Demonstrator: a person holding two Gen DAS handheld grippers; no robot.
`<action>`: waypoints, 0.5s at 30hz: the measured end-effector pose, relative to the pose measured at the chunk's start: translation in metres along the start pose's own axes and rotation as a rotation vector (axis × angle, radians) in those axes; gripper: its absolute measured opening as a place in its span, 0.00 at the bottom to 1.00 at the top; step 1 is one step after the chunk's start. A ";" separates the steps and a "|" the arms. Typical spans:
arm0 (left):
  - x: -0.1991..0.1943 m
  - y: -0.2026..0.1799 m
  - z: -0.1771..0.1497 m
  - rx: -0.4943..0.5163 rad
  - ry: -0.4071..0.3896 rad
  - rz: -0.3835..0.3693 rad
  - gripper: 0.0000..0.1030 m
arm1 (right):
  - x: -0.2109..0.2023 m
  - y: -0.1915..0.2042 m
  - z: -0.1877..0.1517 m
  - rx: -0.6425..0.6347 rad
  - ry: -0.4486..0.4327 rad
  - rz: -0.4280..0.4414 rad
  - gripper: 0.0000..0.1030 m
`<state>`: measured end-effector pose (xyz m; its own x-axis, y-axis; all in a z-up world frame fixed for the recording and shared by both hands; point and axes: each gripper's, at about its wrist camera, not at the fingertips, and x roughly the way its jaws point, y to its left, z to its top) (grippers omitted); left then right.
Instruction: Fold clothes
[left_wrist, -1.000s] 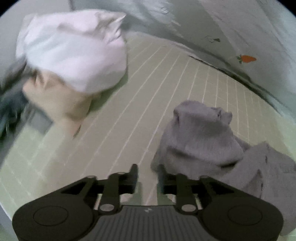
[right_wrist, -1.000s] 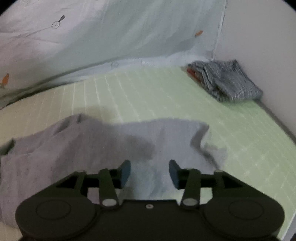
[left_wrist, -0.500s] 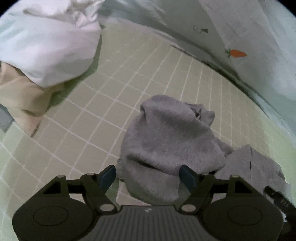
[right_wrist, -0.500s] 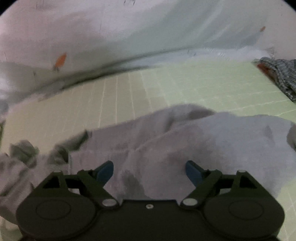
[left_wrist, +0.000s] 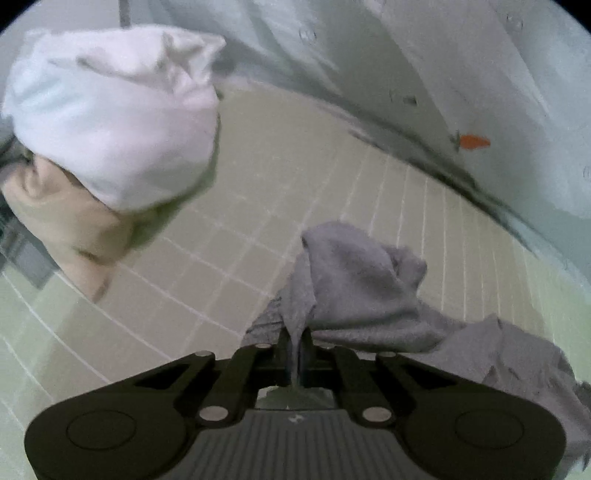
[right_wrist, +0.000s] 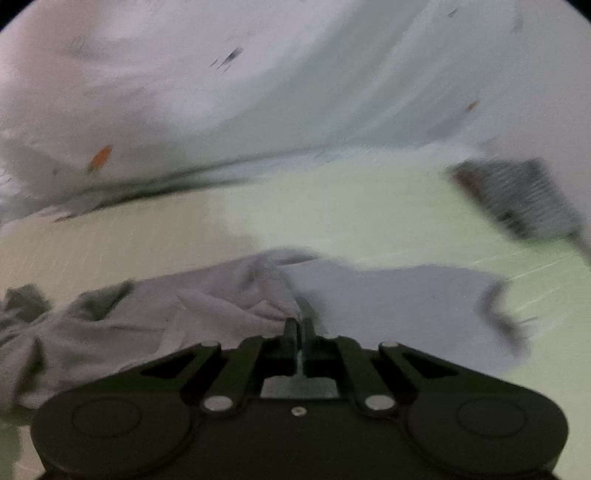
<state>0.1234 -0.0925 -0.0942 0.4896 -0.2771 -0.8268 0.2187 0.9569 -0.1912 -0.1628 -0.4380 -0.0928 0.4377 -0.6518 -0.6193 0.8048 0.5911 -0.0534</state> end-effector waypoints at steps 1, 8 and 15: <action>-0.004 0.002 0.001 0.004 -0.019 0.016 0.04 | -0.005 -0.012 -0.003 -0.007 -0.006 -0.047 0.02; -0.038 0.013 0.003 0.004 -0.113 0.115 0.10 | -0.016 -0.088 -0.036 0.008 0.104 -0.290 0.03; -0.054 -0.002 -0.024 0.022 -0.081 0.099 0.54 | -0.020 -0.093 -0.040 0.061 0.080 -0.249 0.51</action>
